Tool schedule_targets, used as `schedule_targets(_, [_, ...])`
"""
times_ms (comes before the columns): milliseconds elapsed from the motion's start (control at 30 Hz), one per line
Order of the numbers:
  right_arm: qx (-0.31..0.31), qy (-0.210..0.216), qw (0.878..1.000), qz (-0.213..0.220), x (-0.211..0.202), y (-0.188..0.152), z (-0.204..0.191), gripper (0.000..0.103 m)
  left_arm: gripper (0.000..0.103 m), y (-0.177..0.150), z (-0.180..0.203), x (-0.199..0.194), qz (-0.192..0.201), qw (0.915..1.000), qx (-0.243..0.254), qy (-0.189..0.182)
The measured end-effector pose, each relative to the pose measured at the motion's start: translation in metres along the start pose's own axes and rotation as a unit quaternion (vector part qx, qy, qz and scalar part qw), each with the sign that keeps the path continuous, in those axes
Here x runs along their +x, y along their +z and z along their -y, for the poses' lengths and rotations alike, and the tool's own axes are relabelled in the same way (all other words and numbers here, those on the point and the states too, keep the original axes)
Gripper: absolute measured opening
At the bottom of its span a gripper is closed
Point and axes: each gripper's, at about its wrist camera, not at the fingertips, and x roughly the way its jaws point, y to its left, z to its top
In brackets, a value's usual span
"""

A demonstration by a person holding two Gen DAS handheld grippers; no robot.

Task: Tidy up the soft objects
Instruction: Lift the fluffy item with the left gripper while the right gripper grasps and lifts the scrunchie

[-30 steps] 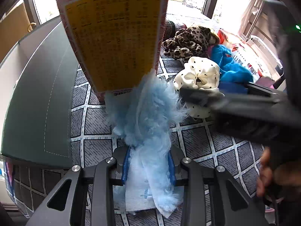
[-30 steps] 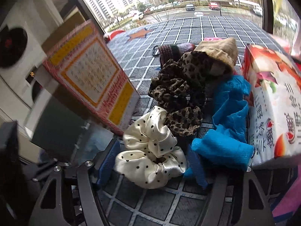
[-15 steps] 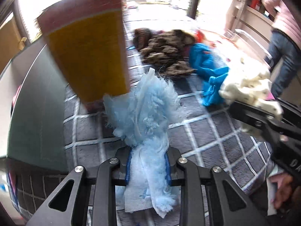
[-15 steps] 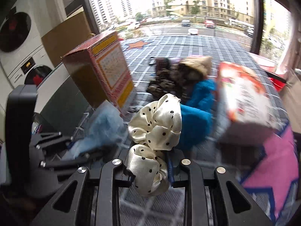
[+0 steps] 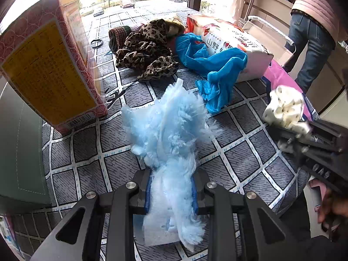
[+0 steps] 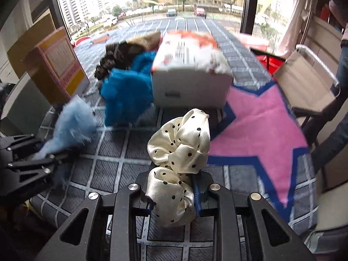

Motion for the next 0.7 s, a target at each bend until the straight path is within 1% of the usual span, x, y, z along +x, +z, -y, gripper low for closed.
schedule_targets(33, [0.006,0.005,1.0,-0.005,0.005,-0.003,0.001,0.029,0.029,-0.003,-0.001,-0.003,0.0,1.0,0.0,0.001])
schedule_targets(67, [0.004,0.003,1.0,0.008,0.003,-0.005,0.0,0.029,0.03,-0.004,-0.001,-0.004,0.001,1.0,-0.001,0.001])
schedule_targets(133, [-0.001,-0.003,1.0,0.016,0.004,-0.007,-0.002,0.031,0.03,-0.002,-0.001,-0.002,0.001,1.0,0.0,0.003])
schedule_targets(200, [0.005,0.001,1.0,0.028,0.003,-0.01,-0.003,0.033,0.03,0.0,0.0,0.0,0.001,1.0,-0.002,0.002])
schedule_targets(333, [0.012,-0.001,0.999,0.038,-0.002,-0.015,-0.002,0.034,0.032,-0.001,0.001,0.0,0.002,1.0,-0.003,0.002])
schedule_targets(367, [0.011,-0.001,0.999,0.038,-0.001,-0.015,-0.002,0.037,0.033,-0.001,0.0,0.0,0.003,1.0,-0.003,0.003])
schedule_targets(400, [0.009,0.004,0.999,0.037,-0.001,-0.014,-0.004,0.052,0.035,-0.001,-0.001,0.0,0.005,1.0,-0.003,0.004])
schedule_targets(433, [0.008,0.015,0.999,0.034,0.0,-0.014,-0.007,0.074,0.039,-0.001,-0.001,0.0,0.006,1.0,-0.006,0.005])
schedule_targets(467, [0.005,0.022,0.999,0.027,0.004,-0.011,-0.013,0.085,0.045,-0.002,-0.003,0.0,0.006,0.9999,-0.009,0.006])
schedule_targets(500, [0.002,0.021,1.0,0.021,0.006,-0.012,-0.018,0.09,0.05,-0.002,-0.005,0.0,0.005,0.9999,-0.013,0.005])
schedule_targets(567, [-0.016,0.0,1.0,0.018,0.007,-0.014,-0.026,0.09,0.079,-0.004,-0.008,0.002,-0.002,0.9999,-0.014,0.002])
schedule_targets(600, [-0.019,-0.002,1.0,0.017,0.007,-0.014,-0.027,0.09,0.084,-0.006,-0.007,0.004,-0.008,0.9999,-0.011,0.006])
schedule_targets(700, [-0.006,0.014,1.0,0.021,0.007,-0.014,-0.022,0.09,0.085,-0.007,-0.008,0.004,-0.005,0.9999,-0.01,0.005])
